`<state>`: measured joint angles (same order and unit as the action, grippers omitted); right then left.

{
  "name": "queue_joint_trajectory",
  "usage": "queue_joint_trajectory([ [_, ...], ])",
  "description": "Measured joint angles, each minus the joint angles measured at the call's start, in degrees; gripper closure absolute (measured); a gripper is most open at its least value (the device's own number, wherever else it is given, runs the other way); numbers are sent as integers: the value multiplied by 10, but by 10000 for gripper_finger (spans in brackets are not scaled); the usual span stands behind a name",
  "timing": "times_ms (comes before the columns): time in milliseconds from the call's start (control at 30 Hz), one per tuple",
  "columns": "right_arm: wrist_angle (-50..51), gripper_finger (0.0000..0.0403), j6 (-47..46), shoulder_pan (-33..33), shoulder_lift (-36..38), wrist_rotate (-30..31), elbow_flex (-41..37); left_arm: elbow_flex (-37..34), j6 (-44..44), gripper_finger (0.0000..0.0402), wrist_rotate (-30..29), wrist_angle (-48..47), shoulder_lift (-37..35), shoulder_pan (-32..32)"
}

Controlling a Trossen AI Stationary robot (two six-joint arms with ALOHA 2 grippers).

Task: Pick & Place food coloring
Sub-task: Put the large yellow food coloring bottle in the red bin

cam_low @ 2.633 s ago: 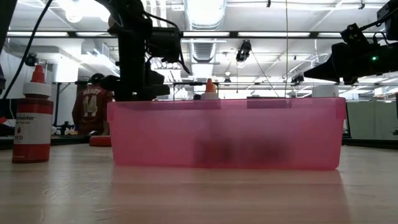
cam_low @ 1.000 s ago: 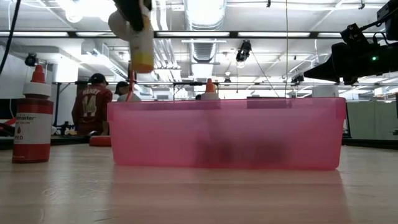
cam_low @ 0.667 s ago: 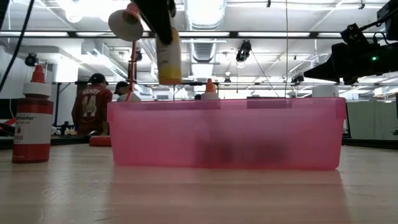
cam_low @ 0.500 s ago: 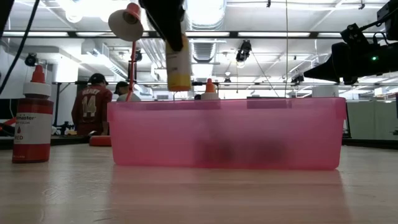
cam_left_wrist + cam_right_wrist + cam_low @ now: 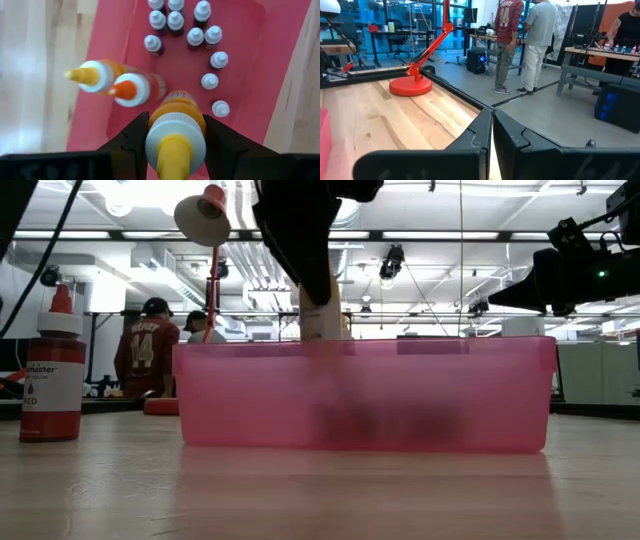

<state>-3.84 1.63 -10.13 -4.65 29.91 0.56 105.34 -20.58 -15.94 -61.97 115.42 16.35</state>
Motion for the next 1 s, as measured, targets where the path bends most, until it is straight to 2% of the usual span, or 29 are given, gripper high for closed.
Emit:
queue_joint_trajectory([
  [467,0,394,3,0,0,0,0,-58,-8,284,3,71,10,4],
  [867,0,394,-4,0,0,0,0,-73,39,284,0,99,30,4],
  [1000,0,394,1,0,0,0,0,-73,45,262,-11,100,30,4],
])
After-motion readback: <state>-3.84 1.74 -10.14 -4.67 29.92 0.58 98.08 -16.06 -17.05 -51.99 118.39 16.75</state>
